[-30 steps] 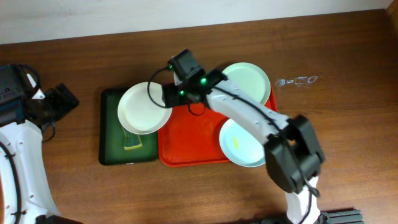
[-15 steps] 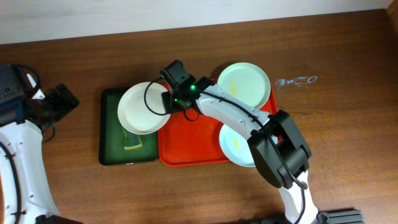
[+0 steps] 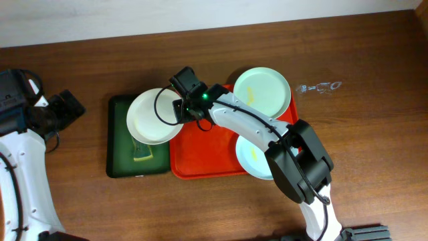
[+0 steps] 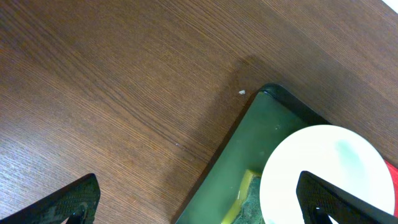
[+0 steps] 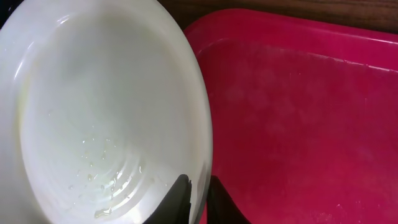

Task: Clean dirty plates on tray and stack at the side
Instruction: 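Carry the white plate right and set it on the table beside the red tray, then grasp the lower pale green plate rim with the right gripper and drag it left, then hold the pale green plate rim with the right gripper in the tray center, then grasp the sponge with the left gripper and lift it from the green tray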

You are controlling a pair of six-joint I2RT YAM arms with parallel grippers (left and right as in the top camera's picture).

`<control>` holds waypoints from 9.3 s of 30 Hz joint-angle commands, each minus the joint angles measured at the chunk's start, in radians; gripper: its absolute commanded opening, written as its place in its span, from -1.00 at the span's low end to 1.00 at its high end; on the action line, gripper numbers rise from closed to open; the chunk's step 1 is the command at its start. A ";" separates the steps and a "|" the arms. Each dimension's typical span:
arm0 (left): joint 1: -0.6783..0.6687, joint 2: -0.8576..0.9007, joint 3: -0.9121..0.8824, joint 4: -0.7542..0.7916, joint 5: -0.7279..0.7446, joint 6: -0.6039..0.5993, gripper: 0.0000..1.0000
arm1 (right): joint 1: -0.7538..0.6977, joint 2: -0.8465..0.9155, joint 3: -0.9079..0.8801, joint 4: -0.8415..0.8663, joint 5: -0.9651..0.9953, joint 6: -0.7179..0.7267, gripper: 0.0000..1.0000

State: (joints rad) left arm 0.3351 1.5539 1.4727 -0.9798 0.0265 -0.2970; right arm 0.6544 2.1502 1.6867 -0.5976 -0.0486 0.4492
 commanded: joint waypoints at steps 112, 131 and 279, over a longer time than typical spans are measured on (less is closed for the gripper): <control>0.005 -0.003 0.003 0.002 0.007 -0.010 0.98 | -0.302 -0.280 -0.512 -0.136 -0.220 0.266 -0.40; 0.005 -0.003 0.003 0.002 0.007 -0.010 0.98 | -0.304 -0.298 -0.080 -0.586 -0.156 -0.075 0.04; -0.493 0.366 -0.095 -0.023 -0.163 0.016 0.44 | -0.198 -0.257 -0.510 -0.068 0.086 0.106 -0.92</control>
State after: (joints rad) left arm -0.1753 1.8969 1.3861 -1.0054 -0.0669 -0.2371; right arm 0.4614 1.8843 1.1851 -0.6708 0.0181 0.5465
